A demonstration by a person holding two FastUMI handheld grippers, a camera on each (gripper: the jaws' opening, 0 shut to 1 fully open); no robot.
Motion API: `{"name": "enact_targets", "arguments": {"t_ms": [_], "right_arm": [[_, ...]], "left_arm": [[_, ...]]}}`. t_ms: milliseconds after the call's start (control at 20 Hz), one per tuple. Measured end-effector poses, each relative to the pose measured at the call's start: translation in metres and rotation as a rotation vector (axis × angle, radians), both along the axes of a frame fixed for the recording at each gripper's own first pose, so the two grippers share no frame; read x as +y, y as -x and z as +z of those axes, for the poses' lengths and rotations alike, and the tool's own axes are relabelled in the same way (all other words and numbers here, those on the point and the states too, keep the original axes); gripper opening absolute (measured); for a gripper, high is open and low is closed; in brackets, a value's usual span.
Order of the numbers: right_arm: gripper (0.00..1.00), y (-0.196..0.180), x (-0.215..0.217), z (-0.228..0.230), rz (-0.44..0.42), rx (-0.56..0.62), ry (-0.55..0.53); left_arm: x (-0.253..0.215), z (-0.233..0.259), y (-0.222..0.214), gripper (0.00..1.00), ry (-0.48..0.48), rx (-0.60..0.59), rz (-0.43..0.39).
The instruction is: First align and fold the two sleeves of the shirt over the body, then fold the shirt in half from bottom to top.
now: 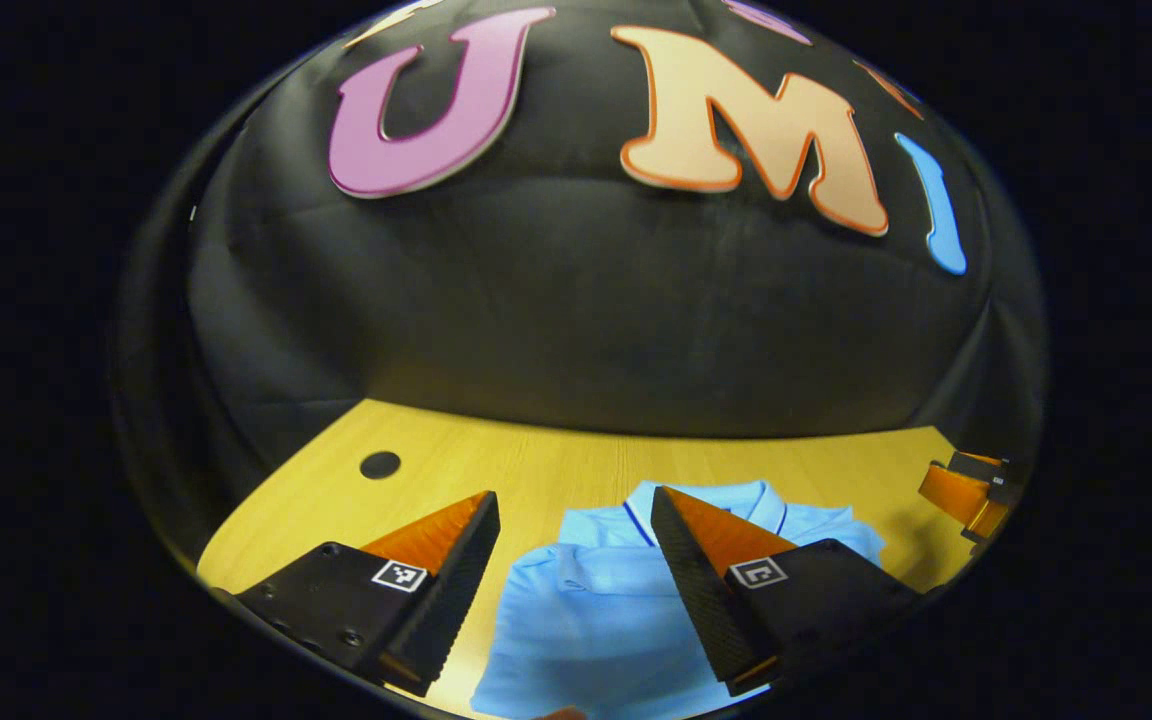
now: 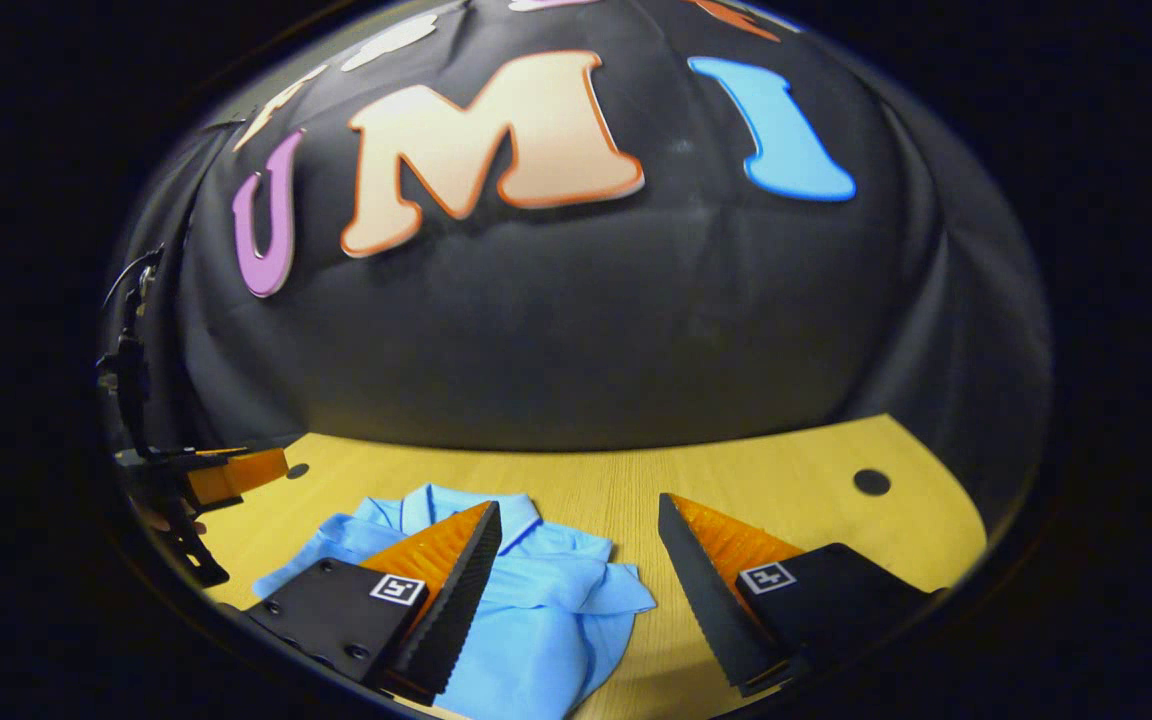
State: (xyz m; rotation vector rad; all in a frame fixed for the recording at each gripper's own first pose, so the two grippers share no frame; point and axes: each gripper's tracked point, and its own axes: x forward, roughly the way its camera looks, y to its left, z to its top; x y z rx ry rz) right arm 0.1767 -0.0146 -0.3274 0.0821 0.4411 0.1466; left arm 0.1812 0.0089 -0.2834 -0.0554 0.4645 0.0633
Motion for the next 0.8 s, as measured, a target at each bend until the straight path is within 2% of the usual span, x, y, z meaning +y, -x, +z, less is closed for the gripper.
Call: {"name": "enact_targets", "arguments": {"t_ms": [50, 200, 350, 500, 550, 650, 700, 800], "right_arm": [[0.98, 0.014, 0.001, 0.024, 0.001, -0.037, 0.011], [0.98, 0.059, 0.008, 0.095, -0.002, -0.152, 0.039], [0.98, 0.102, 0.022, 0.150, -0.001, -0.257, 0.056], [0.97, 0.143, 0.033, 0.182, -0.008, -0.277, 0.046], [0.94, 0.158, 0.036, 0.190, -0.015, -0.273, 0.036], [0.98, 0.183, 0.042, 0.209, -0.019, -0.295, 0.026], [0.94, 0.195, 0.043, 0.218, -0.023, -0.309, 0.038], [0.97, 0.218, 0.045, 0.230, -0.028, -0.338, 0.066]], "left_arm": [[0.003, 0.026, 0.010, 0.93, 0.000, -0.045, -0.002], [0.006, 0.084, 0.041, 0.94, -0.048, -0.137, -0.044], [0.000, 0.125, 0.083, 0.95, -0.038, -0.205, -0.080], [0.004, 0.159, 0.126, 0.94, -0.043, -0.252, -0.084], [0.005, 0.168, 0.143, 0.94, -0.047, -0.262, -0.087], [0.007, 0.187, 0.173, 0.94, -0.049, -0.293, -0.091], [0.009, 0.194, 0.188, 0.94, -0.052, -0.299, -0.091], [0.017, 0.203, 0.216, 0.94, -0.061, -0.319, -0.087]]}}
